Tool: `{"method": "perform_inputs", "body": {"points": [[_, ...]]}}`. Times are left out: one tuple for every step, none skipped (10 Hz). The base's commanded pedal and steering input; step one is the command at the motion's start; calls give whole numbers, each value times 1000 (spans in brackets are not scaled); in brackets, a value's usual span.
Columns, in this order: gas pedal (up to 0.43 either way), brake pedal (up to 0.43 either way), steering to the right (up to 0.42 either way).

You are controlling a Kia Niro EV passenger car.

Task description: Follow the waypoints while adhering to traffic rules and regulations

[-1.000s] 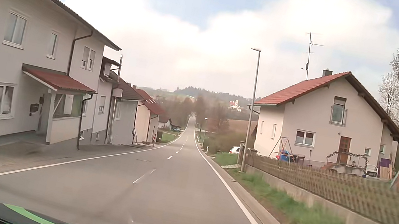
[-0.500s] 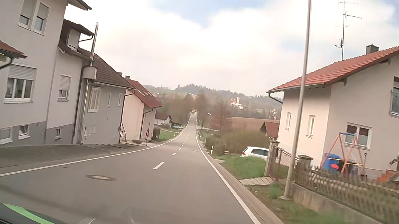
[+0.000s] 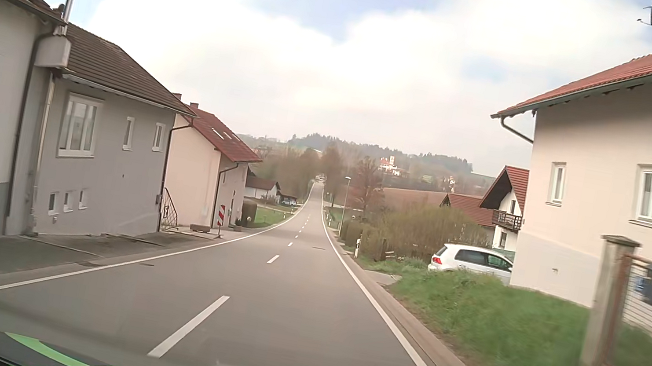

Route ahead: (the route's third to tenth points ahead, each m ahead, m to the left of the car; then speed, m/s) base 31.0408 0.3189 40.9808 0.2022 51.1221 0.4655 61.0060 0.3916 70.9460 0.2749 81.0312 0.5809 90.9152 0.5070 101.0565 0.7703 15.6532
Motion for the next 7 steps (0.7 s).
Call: {"method": "perform_inputs", "body": {"points": [[0, 165, -2], [0, 165, -1], [0, 165, -1], [0, 165, -1], [0, 165, -1], [0, 165, -1], [0, 165, -1]]}}
